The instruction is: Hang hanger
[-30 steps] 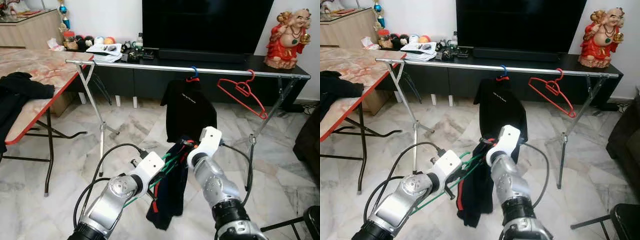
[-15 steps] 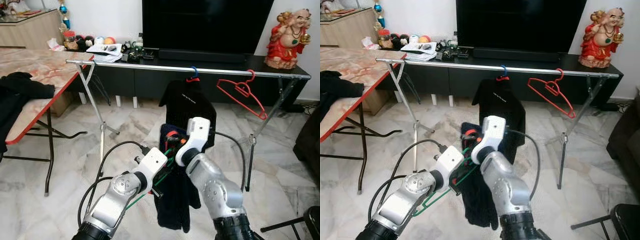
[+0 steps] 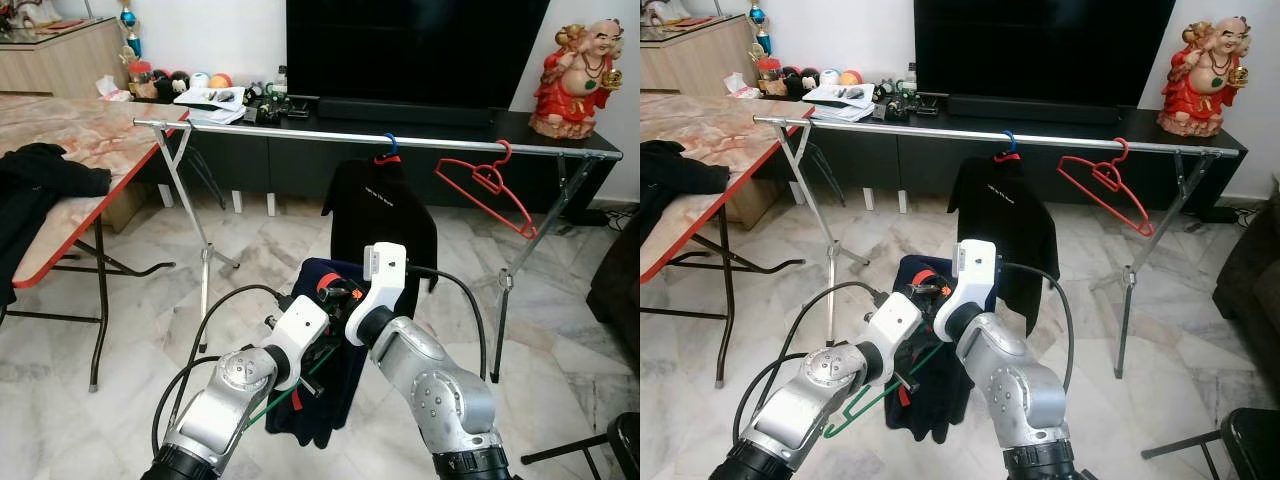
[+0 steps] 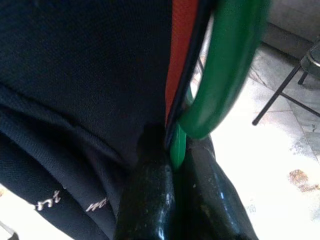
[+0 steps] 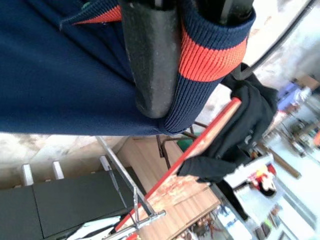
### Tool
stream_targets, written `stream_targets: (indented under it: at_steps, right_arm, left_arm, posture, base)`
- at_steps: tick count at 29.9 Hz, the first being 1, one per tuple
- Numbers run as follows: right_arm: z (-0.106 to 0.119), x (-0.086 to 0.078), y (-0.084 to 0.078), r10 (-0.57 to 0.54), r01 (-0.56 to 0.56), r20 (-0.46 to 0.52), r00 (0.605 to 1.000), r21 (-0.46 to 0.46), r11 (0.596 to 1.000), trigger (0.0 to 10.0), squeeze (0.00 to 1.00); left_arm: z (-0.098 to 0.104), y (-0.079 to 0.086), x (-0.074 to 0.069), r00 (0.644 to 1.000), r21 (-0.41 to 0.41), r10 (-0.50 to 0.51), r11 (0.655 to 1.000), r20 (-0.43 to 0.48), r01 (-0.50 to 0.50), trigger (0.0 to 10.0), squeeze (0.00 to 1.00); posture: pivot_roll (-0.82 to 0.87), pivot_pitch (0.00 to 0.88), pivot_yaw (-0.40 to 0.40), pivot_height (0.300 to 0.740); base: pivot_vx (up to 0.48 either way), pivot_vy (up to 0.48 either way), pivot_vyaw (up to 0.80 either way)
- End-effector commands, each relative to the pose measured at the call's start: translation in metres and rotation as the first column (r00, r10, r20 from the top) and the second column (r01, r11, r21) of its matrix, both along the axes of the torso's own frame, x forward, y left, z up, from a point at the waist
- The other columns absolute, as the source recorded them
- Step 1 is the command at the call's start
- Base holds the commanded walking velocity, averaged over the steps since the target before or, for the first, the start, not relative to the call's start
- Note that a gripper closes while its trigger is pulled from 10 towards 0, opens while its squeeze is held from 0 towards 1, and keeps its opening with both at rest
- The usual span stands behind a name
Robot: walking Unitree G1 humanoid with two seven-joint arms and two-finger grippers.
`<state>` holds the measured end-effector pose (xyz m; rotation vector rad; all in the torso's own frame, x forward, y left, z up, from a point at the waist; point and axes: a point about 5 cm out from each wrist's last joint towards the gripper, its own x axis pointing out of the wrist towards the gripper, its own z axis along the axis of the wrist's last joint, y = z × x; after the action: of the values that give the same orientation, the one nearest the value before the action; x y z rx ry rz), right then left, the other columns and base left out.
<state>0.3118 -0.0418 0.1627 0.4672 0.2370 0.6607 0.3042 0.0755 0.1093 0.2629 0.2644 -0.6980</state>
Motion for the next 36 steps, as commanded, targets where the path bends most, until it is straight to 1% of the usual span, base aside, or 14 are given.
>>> stream_targets:
  at_steps: [1, 2, 5, 9, 14, 16, 18, 21, 22, 23, 29, 30, 33, 36]
  right_arm:
    - [0.013, -0.005, 0.013, 0.070, -0.068, 0.088, 0.994, -0.025, 0.997, 10.0, 0.00]
    - [0.004, 0.003, 0.005, 0.003, 0.014, 0.117, 0.993, -0.149, 0.989, 10.0, 0.00]
    - [-0.007, 0.024, -0.027, -0.228, 0.247, 0.102, 0.968, -0.236, 0.940, 10.0, 0.00]
    - [-0.010, 0.034, -0.051, -0.378, 0.378, 0.041, 0.925, -0.204, 0.903, 10.0, 0.00]
    - [-0.016, 0.035, -0.055, -0.411, 0.406, 0.004, 0.911, -0.177, 0.897, 10.0, 0.00]
    - [-0.017, 0.033, -0.046, -0.369, 0.364, -0.046, 0.928, -0.096, 0.926, 10.0, 0.00]
    - [-0.017, 0.033, -0.046, -0.369, 0.364, -0.046, 0.928, -0.096, 0.926, 10.0, 0.00]
    - [-0.006, 0.016, -0.023, -0.166, 0.173, -0.070, 0.984, 0.108, 0.979, 10.0, 0.00]
    - [0.002, -0.005, -0.010, 0.006, 0.017, -0.082, 0.997, 0.279, 0.960, 10.0, 0.00]
    - [0.005, -0.014, -0.007, 0.057, -0.030, -0.075, 0.996, 0.325, 0.945, 10.0, 0.00]
    - [0.001, -0.046, -0.006, 0.163, -0.103, -0.098, 0.982, 0.447, 0.888, 10.0, 0.00]
    - [0.001, -0.058, -0.007, 0.202, -0.132, -0.091, 0.975, 0.494, 0.860, 10.0, 0.00]
    - [0.000, -0.069, -0.012, 0.215, -0.167, -0.056, 0.975, 0.456, 0.875, 10.0, 0.00]
    - [-0.014, -0.063, -0.024, 0.141, -0.131, -0.027, 0.990, 0.239, 0.962, 10.0, 0.00]
  left_arm:
    - [0.000, -0.007, -0.002, 0.999, 0.001, -0.035, 0.999, -0.008, 0.035, 10.0, 0.00]
    - [-0.001, -0.007, -0.003, 0.999, 0.007, -0.050, 0.999, -0.020, 0.051, 10.0, 0.00]
    - [-0.001, -0.005, -0.003, 1.000, 0.009, -0.031, 0.999, -0.006, 0.031, 10.0, 0.00]
    - [0.005, -0.002, 0.004, 0.999, -0.014, 0.021, 1.000, 0.033, -0.021, 10.0, 0.00]
    - [0.008, -0.002, 0.005, 0.999, -0.028, 0.019, 0.999, 0.040, -0.018, 10.0, 0.00]
    - [0.007, -0.002, 0.003, 0.999, -0.029, 0.009, 1.000, 0.038, -0.008, 10.0, 0.00]
    - [0.007, -0.002, 0.003, 0.999, -0.029, 0.009, 1.000, 0.038, -0.008, 10.0, 0.00]
    - [0.008, -0.002, 0.005, 0.998, -0.040, 0.031, 0.999, 0.050, -0.029, 10.0, 0.00]
    - [0.011, 0.001, 0.007, 0.996, -0.051, 0.061, 0.997, 0.066, -0.058, 10.0, 0.00]
    - [0.012, 0.002, 0.008, 0.995, -0.057, 0.074, 0.996, 0.071, -0.070, 10.0, 0.00]
    - [0.014, 0.006, 0.010, 0.994, -0.078, 0.090, 0.993, 0.067, -0.085, 10.0, 0.00]
    - [0.015, 0.006, 0.011, 0.993, -0.086, 0.094, 0.992, 0.067, -0.088, 10.0, 0.00]
    - [0.017, 0.006, 0.012, 0.992, -0.106, 0.102, 0.990, 0.074, -0.094, 10.0, 0.00]
    - [0.019, 0.003, 0.011, 0.994, -0.130, 0.081, 0.989, 0.068, -0.071, 10.0, 0.00]
  posture:
    - [0.11, 0.000, -0.028, 0.740]
    - [0.11, 0.000, -0.028, 0.740]
    - [0.11, 0.000, -0.028, 0.740]
    - [0.11, 0.000, -0.027, 0.740]
    - [0.11, 0.000, -0.025, 0.740]
    - [0.11, 0.000, -0.025, 0.740]
    - [0.11, 0.000, -0.025, 0.740]
    - [0.11, 0.000, -0.025, 0.740]
    - [0.11, 0.000, -0.025, 0.740]
    - [0.11, 0.000, -0.034, 0.740]
    - [0.11, 0.000, -0.032, 0.740]
    - [0.11, 0.000, -0.029, 0.740]
    - [0.10, 0.000, -0.024, 0.740]
    - [0.10, 0.000, -0.017, 0.740]
  base:
    - [0.000, 0.000, 0.00]
    - [0.000, 0.000, 0.00]
    - [0.000, 0.000, 0.00]
    - [0.000, 0.000, 0.00]
    - [0.000, 0.000, 0.00]
    - [0.000, 0.000, 0.00]
    - [0.000, 0.000, 0.00]
    - [0.000, 0.000, 0.00]
    - [0.000, 0.000, 0.00]
    - [0.000, 0.000, 0.00]
    - [0.000, 0.000, 0.00]
    - [0.000, 0.000, 0.00]
    - [0.000, 0.000, 0.00]
    - [0.000, 0.000, 0.00]
